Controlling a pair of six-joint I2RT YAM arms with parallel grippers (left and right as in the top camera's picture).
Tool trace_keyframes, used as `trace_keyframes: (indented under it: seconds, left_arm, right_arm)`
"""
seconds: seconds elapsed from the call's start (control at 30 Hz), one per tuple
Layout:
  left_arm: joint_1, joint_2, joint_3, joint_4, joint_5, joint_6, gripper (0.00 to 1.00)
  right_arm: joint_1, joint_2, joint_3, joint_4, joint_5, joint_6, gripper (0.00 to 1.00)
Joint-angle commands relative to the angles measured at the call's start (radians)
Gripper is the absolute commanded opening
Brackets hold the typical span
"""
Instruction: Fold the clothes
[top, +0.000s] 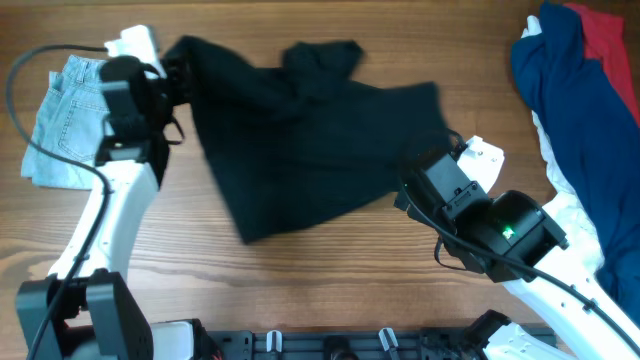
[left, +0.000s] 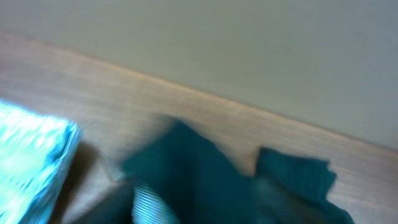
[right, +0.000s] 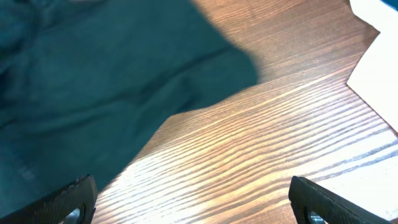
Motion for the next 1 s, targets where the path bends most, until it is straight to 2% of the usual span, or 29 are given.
trace_keyframes:
  seconds: [0.0,0.17,0.33,0.5,0.7,0.97]
  left_arm:
    - [-0.014,0.002,-0.003,-0.249,0.039,-0.040,1.00]
    - [-0.042,0.003,-0.003,-0.623,0.101,-0.133,1.00]
    - [-0.082,0.003,-0.009,-0.834,0.111,-0.133,1.00]
    - [-0.145,0.003,-0.040,-0.874,0.162,-0.133,1.00]
    - [-0.207,0.003,-0.090,-0.877,0.161,-0.167,1.00]
    - [-0.224,0.003,-0.192,-0.818,0.162,-0.185,1.00]
  right_arm:
    - [-0.005,-0.009,0.003,0.012,0.002,-0.032,1.00]
    - [-0.005,-0.003,0.003,0.037,0.006,-0.085,1.00]
    - [-0.022,0.051,0.002,0.137,-0.004,-0.207,1.00]
    - [-0.136,0.166,0.002,0.206,-0.116,-0.219,1.00]
    - [-0.303,0.323,0.002,0.333,-0.300,-0.362,1.00]
    - [-0.431,0.545,0.001,0.355,-0.422,-0.447,1.00]
